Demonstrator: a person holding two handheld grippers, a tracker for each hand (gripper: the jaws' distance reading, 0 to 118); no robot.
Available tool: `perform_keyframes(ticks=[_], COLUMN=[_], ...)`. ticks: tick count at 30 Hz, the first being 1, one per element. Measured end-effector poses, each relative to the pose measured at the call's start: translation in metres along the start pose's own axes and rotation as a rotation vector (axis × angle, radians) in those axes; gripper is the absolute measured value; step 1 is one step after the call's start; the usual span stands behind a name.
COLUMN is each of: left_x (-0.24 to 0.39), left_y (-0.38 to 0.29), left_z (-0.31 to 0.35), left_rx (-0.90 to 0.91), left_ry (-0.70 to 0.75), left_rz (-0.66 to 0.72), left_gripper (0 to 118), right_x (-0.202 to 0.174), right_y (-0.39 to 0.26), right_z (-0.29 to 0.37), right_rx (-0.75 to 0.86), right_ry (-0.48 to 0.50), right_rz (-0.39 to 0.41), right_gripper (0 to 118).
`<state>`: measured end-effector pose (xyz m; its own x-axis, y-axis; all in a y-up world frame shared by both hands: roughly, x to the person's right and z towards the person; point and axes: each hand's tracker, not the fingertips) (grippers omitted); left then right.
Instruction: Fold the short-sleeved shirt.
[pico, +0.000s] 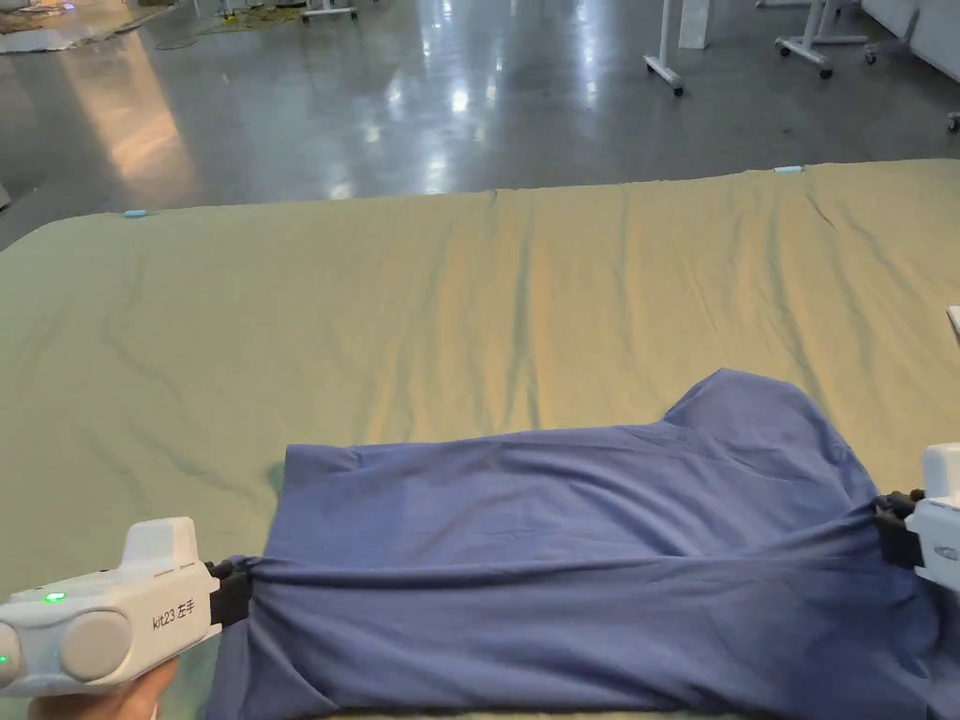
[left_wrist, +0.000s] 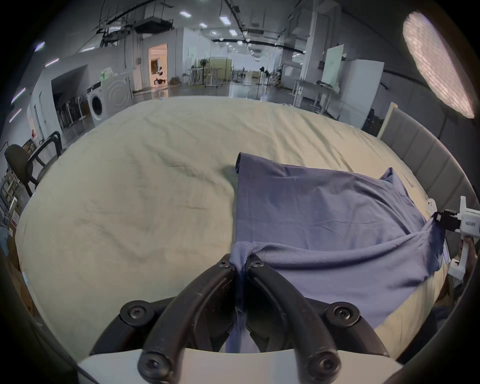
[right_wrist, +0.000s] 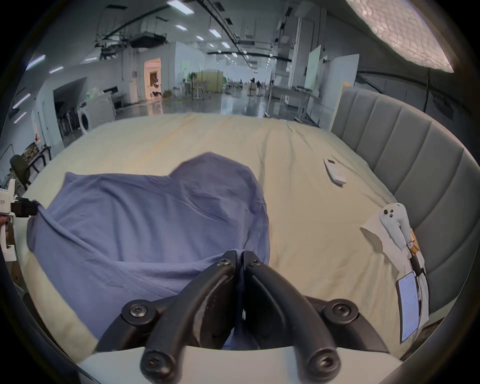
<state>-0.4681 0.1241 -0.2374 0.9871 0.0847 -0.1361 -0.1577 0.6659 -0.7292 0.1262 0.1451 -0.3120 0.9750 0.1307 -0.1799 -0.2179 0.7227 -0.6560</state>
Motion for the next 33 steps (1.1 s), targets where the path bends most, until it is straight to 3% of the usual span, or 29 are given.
perform_keyframes(ticks=[1, 2, 4, 5, 10, 13, 17, 21, 23, 24, 26, 27, 28, 31, 33], left_x=[0.002, 0.004, 0.008, 0.007, 0.011, 0.017, 0.035, 0.071, 0.081, 0.084, 0.089, 0.090, 0.090, 0.090, 0.093], left_y=[-0.003, -0.003, -0.007, -0.009, -0.027, -0.039, -0.060, -0.091, -0.110, -0.115, -0.126, -0.131, -0.134, -0.142, -0.146], left_z=[-0.005, -0.009, -0.003, 0.002, 0.069, 0.108, 0.170, 0.236, 0.251, 0.256, 0.266, 0.270, 0.273, 0.274, 0.272], left_rx=[0.016, 0.018, -0.008, -0.012, 0.101, 0.152, 0.313, 0.451, 0.487, 0.488, 0.491, 0.495, 0.496, 0.454, 0.438], left_ry=[0.005, 0.019, 0.033, 0.037, -0.006, -0.013, -0.034, 0.009, 0.060, 0.072, 0.066, 0.047, 0.016, -0.076, -0.049], left_rz=[-0.009, -0.026, -0.036, -0.039, -0.145, -0.214, -0.201, -0.236, -0.231, -0.223, -0.179, -0.155, -0.133, -0.172, -0.197], left_gripper=[11, 23, 62, 64, 64, 64, 64, 64, 62, 59, 35, 16, 7, 1, 0], right_x=[0.000, 0.000, 0.000, 0.004, 0.019, 0.015, 0.001, -0.035, -0.049, -0.048, -0.060, -0.066, -0.069, -0.080, -0.085], right_y=[-0.001, -0.004, -0.015, -0.021, -0.051, -0.066, -0.088, -0.095, -0.105, -0.111, -0.121, -0.124, -0.129, -0.135, -0.135], right_z=[-0.012, -0.021, -0.024, -0.025, 0.039, 0.088, 0.150, 0.216, 0.234, 0.234, 0.246, 0.250, 0.250, 0.262, 0.266], right_rx=[-0.016, -0.023, -0.034, -0.042, 0.091, 0.144, 0.273, 0.362, 0.359, 0.360, 0.363, 0.365, 0.369, 0.388, 0.389], right_ry=[0.006, 0.008, -0.006, -0.012, -0.010, 0.043, 0.052, 0.060, 0.070, 0.078, 0.100, 0.097, 0.092, 0.109, 0.090], right_rz=[0.000, -0.006, -0.029, -0.044, -0.100, -0.159, -0.218, -0.169, -0.154, -0.152, -0.144, -0.140, -0.132, -0.129, -0.134], right_gripper=[6, 16, 64, 69, 67, 67, 67, 67, 60, 50, 25, 21, 19, 0, 0])
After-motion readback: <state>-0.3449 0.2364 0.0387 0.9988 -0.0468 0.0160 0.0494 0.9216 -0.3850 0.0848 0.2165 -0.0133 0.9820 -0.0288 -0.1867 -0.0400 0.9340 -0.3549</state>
